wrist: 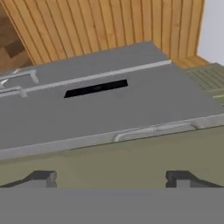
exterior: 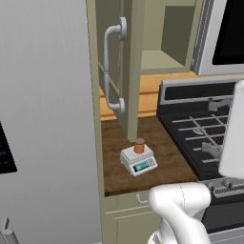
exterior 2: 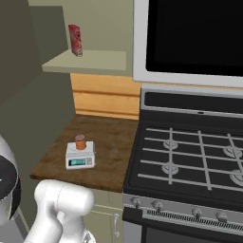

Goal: Pick the jam and place it on the digital scale for weighing, and close the cabinet.

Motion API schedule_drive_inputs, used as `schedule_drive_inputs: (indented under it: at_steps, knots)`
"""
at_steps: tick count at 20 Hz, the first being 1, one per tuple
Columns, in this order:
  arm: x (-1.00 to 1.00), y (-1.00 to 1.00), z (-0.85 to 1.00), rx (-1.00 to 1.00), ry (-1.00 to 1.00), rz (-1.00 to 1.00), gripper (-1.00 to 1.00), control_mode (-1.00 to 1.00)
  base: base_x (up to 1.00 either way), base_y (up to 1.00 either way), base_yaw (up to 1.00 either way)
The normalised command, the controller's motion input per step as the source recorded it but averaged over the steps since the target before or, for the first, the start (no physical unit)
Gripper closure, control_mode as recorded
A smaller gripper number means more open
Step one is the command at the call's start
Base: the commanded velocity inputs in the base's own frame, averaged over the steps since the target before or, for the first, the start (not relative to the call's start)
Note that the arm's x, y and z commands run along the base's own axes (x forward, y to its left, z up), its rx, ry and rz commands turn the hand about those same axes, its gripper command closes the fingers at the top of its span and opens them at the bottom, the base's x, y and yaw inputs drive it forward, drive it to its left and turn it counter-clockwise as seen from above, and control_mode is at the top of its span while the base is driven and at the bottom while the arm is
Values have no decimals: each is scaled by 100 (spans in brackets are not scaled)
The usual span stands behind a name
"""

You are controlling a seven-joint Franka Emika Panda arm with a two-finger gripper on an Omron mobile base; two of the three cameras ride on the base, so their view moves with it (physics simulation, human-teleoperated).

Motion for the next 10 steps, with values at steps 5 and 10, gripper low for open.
schedule_drive_inputs:
  at_steps: [5, 10]
  knots:
    - [-95, 100, -27, 0, -35, -28, -100, -100, 0, 0, 0]
    - [-37, 100, -46, -5, -26, -31, -100, -100, 0, 0, 0]
